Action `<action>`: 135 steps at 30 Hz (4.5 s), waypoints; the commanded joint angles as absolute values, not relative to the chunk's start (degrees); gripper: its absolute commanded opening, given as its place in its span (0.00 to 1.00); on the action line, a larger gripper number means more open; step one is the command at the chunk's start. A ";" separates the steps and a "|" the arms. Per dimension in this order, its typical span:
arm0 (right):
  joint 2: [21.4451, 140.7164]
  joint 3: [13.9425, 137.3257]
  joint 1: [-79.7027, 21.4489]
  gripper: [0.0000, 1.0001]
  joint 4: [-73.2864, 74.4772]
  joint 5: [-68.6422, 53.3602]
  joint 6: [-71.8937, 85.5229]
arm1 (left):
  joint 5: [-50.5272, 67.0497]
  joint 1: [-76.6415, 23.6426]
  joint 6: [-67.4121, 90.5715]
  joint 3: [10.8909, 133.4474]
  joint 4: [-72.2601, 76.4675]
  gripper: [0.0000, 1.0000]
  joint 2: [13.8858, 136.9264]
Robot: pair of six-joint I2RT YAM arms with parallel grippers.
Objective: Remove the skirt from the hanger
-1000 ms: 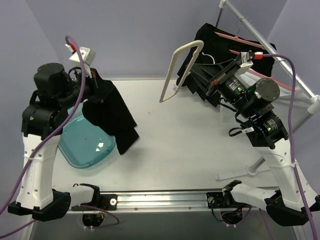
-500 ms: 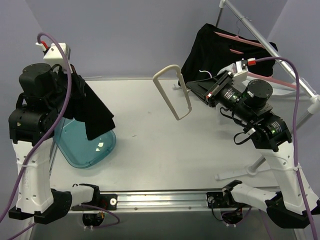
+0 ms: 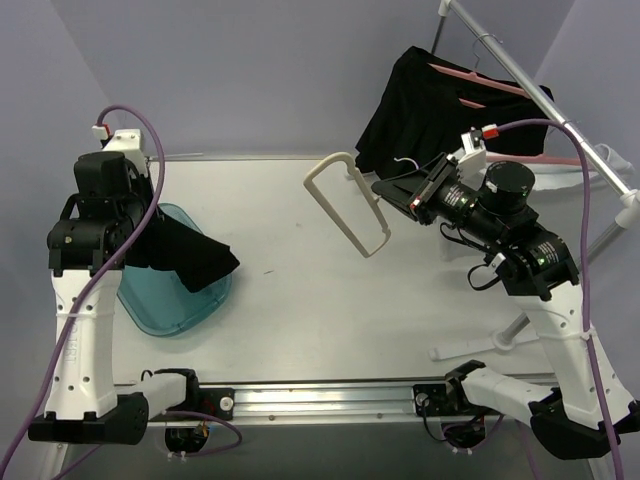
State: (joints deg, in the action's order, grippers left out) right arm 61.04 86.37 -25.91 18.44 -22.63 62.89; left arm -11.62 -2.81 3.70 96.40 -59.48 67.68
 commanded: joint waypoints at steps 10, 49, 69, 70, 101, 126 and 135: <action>59.94 85.43 -23.12 0.00 18.36 -28.12 60.04 | -18.45 5.27 0.26 92.28 -55.02 0.02 69.08; 62.84 84.37 -19.95 0.00 24.87 -30.50 53.00 | 9.50 10.98 11.16 71.82 -42.71 0.04 74.53; 62.75 85.52 -19.86 0.00 40.08 -24.43 42.37 | 8.09 16.28 31.64 69.23 -44.72 0.71 70.22; 62.84 85.26 -19.86 0.00 40.25 -24.61 41.93 | 7.74 15.48 31.90 70.30 -44.91 0.71 69.96; 65.83 82.70 -20.04 0.00 45.70 -28.56 29.44 | 56.61 -28.03 26.39 82.52 -21.60 0.73 59.85; 65.39 85.43 -22.15 0.00 44.12 -30.15 31.46 | 35.08 -45.00 20.56 90.35 -39.54 0.47 71.53; 63.63 84.55 -22.32 0.40 42.45 -32.87 31.91 | 33.13 -44.65 18.02 93.60 -48.60 0.02 72.69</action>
State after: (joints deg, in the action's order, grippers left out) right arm 65.47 83.37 -21.87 45.01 -29.23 31.99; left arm 33.98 -44.42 20.14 90.17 -43.99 74.06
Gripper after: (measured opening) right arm 0.336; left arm 0.099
